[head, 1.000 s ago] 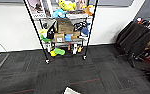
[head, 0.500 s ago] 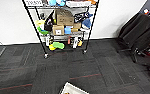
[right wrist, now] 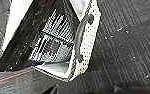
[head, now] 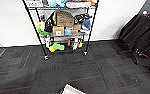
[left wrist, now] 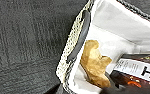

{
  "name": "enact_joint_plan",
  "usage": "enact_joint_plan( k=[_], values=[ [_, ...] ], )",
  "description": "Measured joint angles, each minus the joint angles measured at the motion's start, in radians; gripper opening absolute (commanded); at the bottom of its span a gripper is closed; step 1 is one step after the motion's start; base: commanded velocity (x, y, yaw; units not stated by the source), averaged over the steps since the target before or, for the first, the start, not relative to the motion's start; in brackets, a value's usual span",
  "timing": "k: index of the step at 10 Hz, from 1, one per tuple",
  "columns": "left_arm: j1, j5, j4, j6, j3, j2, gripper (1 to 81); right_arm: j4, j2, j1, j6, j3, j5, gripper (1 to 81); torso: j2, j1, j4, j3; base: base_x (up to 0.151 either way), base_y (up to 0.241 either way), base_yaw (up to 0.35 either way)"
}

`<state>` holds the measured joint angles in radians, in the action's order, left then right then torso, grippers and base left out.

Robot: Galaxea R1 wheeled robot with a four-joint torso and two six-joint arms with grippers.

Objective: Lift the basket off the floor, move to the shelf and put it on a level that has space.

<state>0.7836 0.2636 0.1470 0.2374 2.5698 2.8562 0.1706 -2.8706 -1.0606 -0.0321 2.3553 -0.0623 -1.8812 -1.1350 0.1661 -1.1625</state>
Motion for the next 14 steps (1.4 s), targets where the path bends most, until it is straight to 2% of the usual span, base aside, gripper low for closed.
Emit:
enact_joint_plan(
  k=[11,14],
  values=[
    [-0.027,0.007,0.017,0.0,0.063,0.058,81.1,0.0,0.006,0.002,0.016,-0.011,0.005,81.1,-0.382,-0.238,0.0,-0.004,0.0,0.0,0.0],
    [-0.026,0.006,0.016,0.0,0.064,0.058,81.1,0.0,0.008,0.03,0.044,-0.024,0.002,81.1,-0.41,-0.258,0.0,-0.057,0.0,0.0,0.0]
  ],
)
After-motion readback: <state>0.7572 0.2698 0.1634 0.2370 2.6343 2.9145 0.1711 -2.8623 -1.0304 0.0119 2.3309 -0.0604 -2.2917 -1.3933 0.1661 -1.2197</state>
